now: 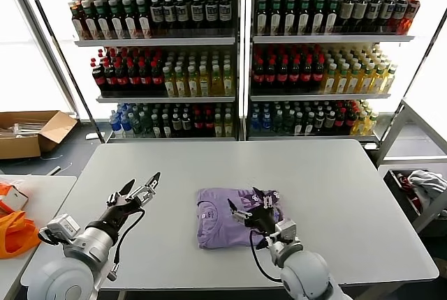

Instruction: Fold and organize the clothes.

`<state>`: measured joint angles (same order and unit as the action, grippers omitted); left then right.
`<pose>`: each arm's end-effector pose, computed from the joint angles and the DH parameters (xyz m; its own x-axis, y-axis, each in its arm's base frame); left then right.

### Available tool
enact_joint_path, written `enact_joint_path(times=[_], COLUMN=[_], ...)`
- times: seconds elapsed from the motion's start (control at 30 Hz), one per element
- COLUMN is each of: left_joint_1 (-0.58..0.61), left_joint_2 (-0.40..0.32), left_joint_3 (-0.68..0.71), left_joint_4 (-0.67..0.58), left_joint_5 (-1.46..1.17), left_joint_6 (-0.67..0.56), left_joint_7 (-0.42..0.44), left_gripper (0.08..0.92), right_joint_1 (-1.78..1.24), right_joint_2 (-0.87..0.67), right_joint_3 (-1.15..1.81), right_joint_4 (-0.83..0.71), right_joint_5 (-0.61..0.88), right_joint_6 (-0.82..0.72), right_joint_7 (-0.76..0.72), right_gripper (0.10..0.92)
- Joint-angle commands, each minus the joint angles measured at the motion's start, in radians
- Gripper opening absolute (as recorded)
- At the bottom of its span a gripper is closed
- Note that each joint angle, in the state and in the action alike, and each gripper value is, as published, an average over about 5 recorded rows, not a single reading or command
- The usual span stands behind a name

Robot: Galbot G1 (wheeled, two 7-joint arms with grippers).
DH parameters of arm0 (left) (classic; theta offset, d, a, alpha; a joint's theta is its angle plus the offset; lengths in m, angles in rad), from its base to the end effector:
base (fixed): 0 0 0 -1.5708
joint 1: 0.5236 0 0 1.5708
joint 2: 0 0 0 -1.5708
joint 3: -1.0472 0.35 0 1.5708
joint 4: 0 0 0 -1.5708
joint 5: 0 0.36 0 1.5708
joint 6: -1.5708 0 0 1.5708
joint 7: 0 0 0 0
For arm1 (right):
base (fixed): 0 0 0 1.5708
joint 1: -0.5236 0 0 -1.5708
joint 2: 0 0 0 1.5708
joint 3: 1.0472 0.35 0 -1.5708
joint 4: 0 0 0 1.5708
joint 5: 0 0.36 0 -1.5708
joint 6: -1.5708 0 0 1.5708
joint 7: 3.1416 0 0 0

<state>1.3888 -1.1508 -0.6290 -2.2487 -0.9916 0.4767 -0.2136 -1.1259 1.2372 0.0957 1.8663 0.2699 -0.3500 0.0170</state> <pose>0.2288 0.0776 -0.1890 -0.9520 0.2327 0.1986 0.1210 0.8826 -0.4543 0.2905 0.0548 -0.3022 -0.8565 -0.4397 0.2702 -0.4574 0.8892 -0.0031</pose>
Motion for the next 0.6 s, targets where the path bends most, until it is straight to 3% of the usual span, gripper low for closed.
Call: enact_joint_path(times=[0.03,0.17,0.37,0.6], left_joint_1=[0.036,0.024,0.007,0.023], left_joint_2=[-0.019,-0.018,-0.011,-0.014], left_joint_3=[0.000,0.009,0.025,0.022], left_joint_4=[0.005,0.011,0.016,0.011], left_joint_5=[0.042,0.043,0.055,0.115], left_joint_6=[-0.012,-0.013,-0.014,-0.028], left_joint_7=[0.012,0.012,0.013,0.059], left_gripper=[0.823,0.822,0.823,0.823], right_joint_1=[0.119,0.111,0.074,-0.201], right_joint_2=[0.050,0.029,-0.037,-0.080], right_joint_3=[-0.196,-0.158,-0.001,0.363], right_joint_4=[-0.230,-0.133,0.138,0.353], right_joint_5=[-0.049,-0.023,0.060,0.090], right_joint_6=[-0.059,-0.037,0.010,0.113], right_joint_7=[0.132,0.144,0.146,0.064], right_gripper=[0.823,0.823,0.823,0.823])
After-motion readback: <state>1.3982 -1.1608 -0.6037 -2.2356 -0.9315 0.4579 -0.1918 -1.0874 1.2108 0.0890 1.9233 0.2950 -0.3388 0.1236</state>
